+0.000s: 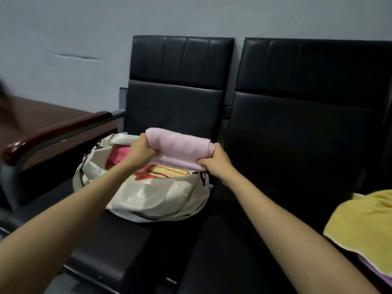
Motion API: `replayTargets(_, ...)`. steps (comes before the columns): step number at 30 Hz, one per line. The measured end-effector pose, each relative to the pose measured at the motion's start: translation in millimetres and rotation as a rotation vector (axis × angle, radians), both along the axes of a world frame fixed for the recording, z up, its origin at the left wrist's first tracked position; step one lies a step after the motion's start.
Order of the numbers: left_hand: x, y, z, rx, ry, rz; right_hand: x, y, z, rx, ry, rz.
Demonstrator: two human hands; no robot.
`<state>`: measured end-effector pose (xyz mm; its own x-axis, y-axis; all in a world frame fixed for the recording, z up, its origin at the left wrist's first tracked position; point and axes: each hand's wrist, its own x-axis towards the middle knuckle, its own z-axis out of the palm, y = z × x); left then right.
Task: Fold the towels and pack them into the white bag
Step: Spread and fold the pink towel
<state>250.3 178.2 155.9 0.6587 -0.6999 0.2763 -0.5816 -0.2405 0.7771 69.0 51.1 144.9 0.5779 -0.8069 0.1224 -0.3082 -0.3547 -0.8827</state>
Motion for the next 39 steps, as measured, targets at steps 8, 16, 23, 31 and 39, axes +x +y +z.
replayTargets(8,110,9,-46,0.317,-0.259,0.248,138,16,-40,0.009,0.122,0.091)
replayTargets(16,146,27,-71,0.697,-0.327,0.25,171,35,-65,0.078,0.224,0.185)
replayTargets(23,159,31,-34,1.155,-0.429,0.134,194,63,-75,0.248,0.137,0.248)
replayTargets(31,166,31,-62,0.891,-0.681,0.373,211,65,-76,0.045,0.334,0.136)
replayTargets(39,192,41,-63,0.908,-0.68,0.242,223,70,-83,-0.074,0.47,0.109)
